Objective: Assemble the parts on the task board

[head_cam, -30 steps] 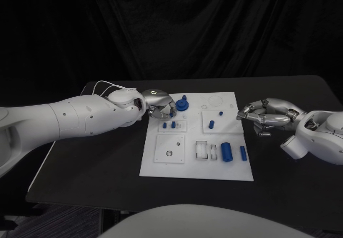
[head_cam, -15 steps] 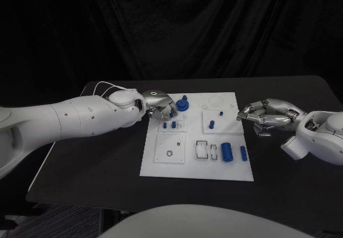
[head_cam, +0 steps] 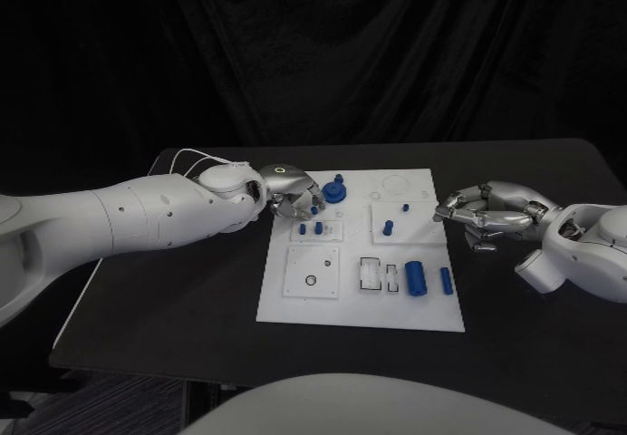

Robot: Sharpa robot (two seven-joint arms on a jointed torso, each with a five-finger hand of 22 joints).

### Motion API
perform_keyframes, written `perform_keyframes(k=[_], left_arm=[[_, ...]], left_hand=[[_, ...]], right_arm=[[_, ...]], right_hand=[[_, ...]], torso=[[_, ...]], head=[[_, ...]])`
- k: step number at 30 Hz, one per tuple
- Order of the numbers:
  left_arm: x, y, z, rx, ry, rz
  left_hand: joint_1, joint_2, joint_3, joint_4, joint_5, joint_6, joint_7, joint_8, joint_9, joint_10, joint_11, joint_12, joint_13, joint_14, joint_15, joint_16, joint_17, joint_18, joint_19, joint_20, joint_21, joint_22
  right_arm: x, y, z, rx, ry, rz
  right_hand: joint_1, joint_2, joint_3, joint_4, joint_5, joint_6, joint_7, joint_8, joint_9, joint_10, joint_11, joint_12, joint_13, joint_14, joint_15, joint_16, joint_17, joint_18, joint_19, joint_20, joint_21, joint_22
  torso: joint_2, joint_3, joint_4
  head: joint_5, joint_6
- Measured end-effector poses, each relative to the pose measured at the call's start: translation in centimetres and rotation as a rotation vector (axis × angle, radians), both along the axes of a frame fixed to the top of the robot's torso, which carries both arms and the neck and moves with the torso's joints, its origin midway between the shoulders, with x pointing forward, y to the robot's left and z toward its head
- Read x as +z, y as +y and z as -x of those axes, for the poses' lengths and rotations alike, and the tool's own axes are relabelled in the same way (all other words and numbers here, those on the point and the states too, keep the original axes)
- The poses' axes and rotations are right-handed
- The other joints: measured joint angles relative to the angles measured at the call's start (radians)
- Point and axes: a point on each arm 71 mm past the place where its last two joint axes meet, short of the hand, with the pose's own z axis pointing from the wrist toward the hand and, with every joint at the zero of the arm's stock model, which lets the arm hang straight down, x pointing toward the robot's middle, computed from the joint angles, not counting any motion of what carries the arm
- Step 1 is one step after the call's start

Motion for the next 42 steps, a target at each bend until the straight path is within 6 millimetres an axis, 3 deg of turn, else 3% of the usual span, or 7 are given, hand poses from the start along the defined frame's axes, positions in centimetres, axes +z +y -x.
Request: perform_keyframes(k=[15, 22, 27, 31, 36, 38, 42], left_arm=[[0.7, 4.6, 0.0, 0.115, -0.093, 0.009], [2.2, 7.5, 1.8, 0.155, -0.198, 0.109], [3.4, 7.6, 3.3, 0.144, -0.219, 0.288], [4.0, 7.3, 4.1, 0.139, -0.151, 0.473], [4.3, 6.3, 4.6, 0.154, 0.027, 0.746], [4.3, 5.7, 4.8, 0.167, 0.112, 0.85], [4.4, 4.6, 5.5, 0.192, 0.292, 1.057]], left_hand=[[0.004, -0.004, -0.003, -0.003, 0.007, -0.003, 0.004, 0.005, -0.003, 0.007, 0.0, 0.009, -0.001, -0.004, 0.001, -0.002, -0.008, 0.0, 0.0, 0.0, -0.003, 0.0], [0.02, -0.02, -0.01, 0.008, 0.036, 0.016, 0.018, 0.009, -0.011, -0.109, -0.006, 0.043, 0.006, -0.153, 0.003, -0.128, -0.203, 0.034, -0.102, 0.007, -0.209, 0.0], [0.011, -0.017, -0.031, 0.069, 0.052, 0.019, 0.04, 0.009, -0.027, -0.231, -0.006, 0.129, 0.023, -0.375, 0.044, -0.309, -0.358, 0.087, -0.33, 0.041, -0.605, -0.013], [0.021, 0.012, -0.053, 0.098, 0.089, 0.008, 0.054, 0.004, -0.045, -0.29, 0.012, 0.198, 0.017, -0.516, 0.095, -0.511, -0.455, 0.087, -0.516, 0.071, -0.769, -0.049], [-0.07, 0.085, -0.125, 0.117, 0.117, -0.039, 0.099, 0.008, -0.1, -0.362, 0.061, 0.172, -0.071, -0.831, 0.146, -0.765, -0.6, 0.03, -0.879, 0.078, -1.034, -0.181], [-0.092, 0.103, -0.15, 0.13, 0.141, -0.074, 0.112, 0.008, -0.135, -0.391, 0.068, 0.135, -0.122, -0.917, 0.157, -0.854, -0.666, 0.031, -0.986, 0.077, -1.061, -0.25], [-0.147, 0.163, -0.247, 0.142, 0.252, -0.162, 0.136, 0.0, -0.232, -0.473, 0.071, 0.009, -0.257, -1.097, 0.165, -1.057, -0.816, 0.015, -1.174, 0.083, -1.072, -0.556]], right_arm=[[0.0, -0.3, 0.1, -0.002, 0.003, 0.003], [0.4, -0.8, 0.0, -0.017, -0.013, 0.009], [0.8, -0.8, -0.5, -0.026, -0.03, 0.015], [1.5, -0.4, -1.5, -0.023, -0.063, 0.033], [2.3, -0.1, -2.8, -0.007, -0.137, 0.098], [2.5, -0.1, -3.2, 0.0, -0.167, 0.131], [2.8, 0.1, -3.7, 0.025, -0.237, 0.206]], right_hand=[[0.009, -0.009, 0.007, -0.007, 0.0, 0.0, 0.0, 0.0, 0.001, -0.007, 0.0, -0.007, 0.0, 0.0, 0.0, -0.007, -0.007, 0.0, -0.011, 0.004, -0.014, -0.007], [0.017, -0.017, 0.008, -0.014, 0.0, 0.0, 0.0, 0.0, 0.002, -0.018, 0.0, -0.011, -0.001, 0.0, 0.0, -0.016, -0.019, 0.0, -0.018, 0.004, -0.031, -0.015], [0.021, -0.021, 0.01, -0.022, 0.0, 0.0, 0.0, 0.0, 0.004, -0.025, 0.0, -0.015, -0.004, 0.0, 0.0, -0.024, -0.026, 0.0, -0.02, 0.006, -0.039, -0.02], [0.03, -0.03, 0.011, -0.031, 0.0, 0.0, 0.0, 0.0, 0.008, -0.041, 0.001, -0.022, -0.019, -0.002, 0.002, -0.039, -0.041, 0.001, -0.034, 0.005, -0.058, -0.03], [0.041, -0.041, 0.011, -0.047, -0.021, 0.0, 0.0, 0.0, 0.012, -0.083, 0.003, -0.043, -0.06, -0.018, 0.007, -0.067, -0.074, 0.016, -0.058, 0.008, -0.101, -0.052], [0.047, -0.047, 0.014, -0.053, -0.028, 0.0, 0.0, 0.0, 0.013, -0.129, 0.005, -0.067, -0.108, -0.024, 0.009, -0.075, -0.085, 0.016, -0.065, 0.01, -0.117, -0.06], [0.058, -0.058, 0.021, -0.063, -0.034, 0.001, 0.008, -0.003, 0.015, -0.252, 0.015, -0.138, -0.238, -0.075, 0.021, -0.127, -0.145, 0.023, -0.115, 0.018, -0.178, -0.09]], torso=[[0.001, 0.0, 0.0004], [0.001, -0.0008, -0.0002], [0.0, -0.0018, -0.0013], [0.001, -0.0032, -0.0002], [0.001, -0.0097, 0.006], [0.001, -0.0124, 0.0079], [-0.003, -0.0174, 0.0112]], head=[[-0.001, 0.0], [-0.009, 0.0], [-0.013, 0.0], [-0.023, 0.0], [-0.034, 0.018], [-0.039, 0.027], [-0.053, 0.044]])
